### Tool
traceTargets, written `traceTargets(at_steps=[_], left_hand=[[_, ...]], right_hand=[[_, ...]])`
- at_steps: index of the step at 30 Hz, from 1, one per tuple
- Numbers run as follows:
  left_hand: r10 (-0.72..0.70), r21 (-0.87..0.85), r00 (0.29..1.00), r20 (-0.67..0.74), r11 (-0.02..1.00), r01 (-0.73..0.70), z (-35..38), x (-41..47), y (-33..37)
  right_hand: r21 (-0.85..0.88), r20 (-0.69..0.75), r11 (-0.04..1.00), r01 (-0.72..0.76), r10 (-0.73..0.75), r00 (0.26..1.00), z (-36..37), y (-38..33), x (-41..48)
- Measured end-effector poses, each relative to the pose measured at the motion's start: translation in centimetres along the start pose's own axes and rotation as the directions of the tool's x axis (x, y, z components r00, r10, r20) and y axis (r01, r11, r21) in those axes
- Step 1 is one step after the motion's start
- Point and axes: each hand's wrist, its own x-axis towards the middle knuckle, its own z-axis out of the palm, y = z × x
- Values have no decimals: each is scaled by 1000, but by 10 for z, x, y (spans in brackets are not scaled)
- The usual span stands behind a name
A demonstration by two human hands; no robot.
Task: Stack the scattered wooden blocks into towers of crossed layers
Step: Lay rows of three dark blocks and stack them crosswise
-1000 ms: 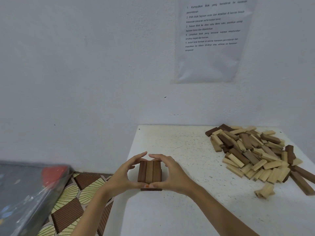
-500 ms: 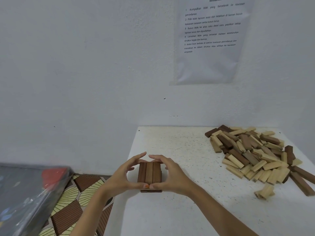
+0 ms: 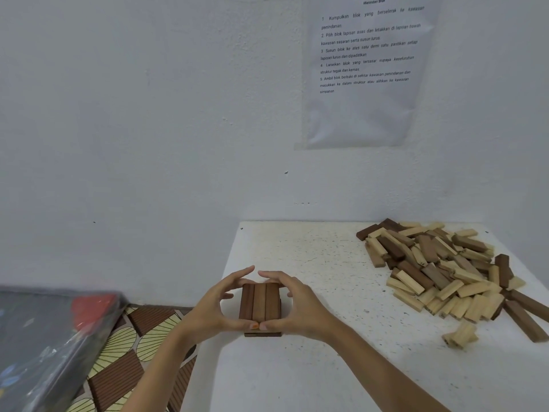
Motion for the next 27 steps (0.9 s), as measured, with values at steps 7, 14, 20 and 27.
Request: traceTargets(at_steps=[7, 14, 20, 27], left_hand=[[4, 16, 1000, 10, 1000, -4, -2, 2, 2], [5, 2, 1000, 9, 1000, -5, 0, 0, 3], [-4, 3, 999, 49, 1000, 3, 1, 0, 5], [-97, -83, 991, 87, 991, 104, 10, -16, -1]], right_hand=[[22, 2, 1000, 0, 0, 1000, 1, 0, -1], [42, -1, 999, 3, -3, 1000, 1, -3, -3], [54, 16, 998, 11, -11, 1000, -2, -8, -4], [48, 89, 999, 3, -7, 996, -3, 2, -22]])
